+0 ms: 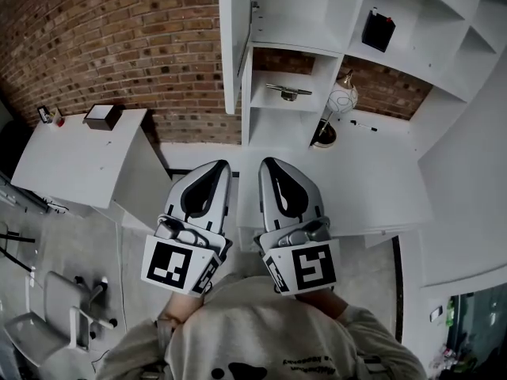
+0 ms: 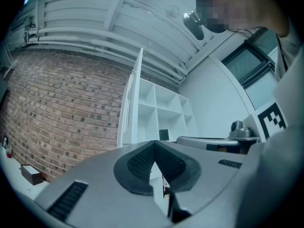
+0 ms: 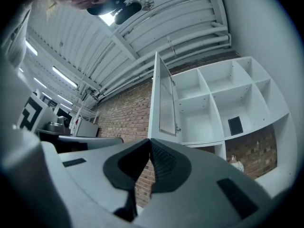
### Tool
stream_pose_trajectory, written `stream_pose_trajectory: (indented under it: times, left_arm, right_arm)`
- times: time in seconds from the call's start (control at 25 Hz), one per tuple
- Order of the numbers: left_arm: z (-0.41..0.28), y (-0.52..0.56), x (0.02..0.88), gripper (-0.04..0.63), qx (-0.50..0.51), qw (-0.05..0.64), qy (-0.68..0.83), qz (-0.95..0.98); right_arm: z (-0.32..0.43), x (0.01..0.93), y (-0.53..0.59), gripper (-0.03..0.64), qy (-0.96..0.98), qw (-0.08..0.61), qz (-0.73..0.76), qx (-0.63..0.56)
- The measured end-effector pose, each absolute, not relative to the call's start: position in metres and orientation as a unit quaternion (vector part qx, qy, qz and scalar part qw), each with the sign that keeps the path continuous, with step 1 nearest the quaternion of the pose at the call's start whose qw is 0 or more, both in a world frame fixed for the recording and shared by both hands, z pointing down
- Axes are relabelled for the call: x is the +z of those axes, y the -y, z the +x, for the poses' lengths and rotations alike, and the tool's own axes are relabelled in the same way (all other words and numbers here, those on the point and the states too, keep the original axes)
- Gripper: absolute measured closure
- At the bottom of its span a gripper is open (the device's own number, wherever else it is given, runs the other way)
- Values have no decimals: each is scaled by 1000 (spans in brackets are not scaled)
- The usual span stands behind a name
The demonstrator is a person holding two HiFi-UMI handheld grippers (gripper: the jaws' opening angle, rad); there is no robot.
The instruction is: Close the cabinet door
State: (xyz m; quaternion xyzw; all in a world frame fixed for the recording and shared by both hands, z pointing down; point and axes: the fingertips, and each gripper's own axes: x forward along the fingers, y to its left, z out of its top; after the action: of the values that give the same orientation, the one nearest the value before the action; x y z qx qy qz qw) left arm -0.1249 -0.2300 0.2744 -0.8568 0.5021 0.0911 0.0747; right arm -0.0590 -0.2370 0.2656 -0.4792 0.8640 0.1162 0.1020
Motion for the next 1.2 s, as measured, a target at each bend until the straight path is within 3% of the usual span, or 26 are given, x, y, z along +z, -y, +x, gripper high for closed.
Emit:
stream_pose_trajectory:
  times: [1.2]
  left_arm:
    - [-146, 264, 195, 588, 121, 137, -453, -872]
  right_arm:
    - [-86, 192, 271, 598, -846, 106, -489, 185]
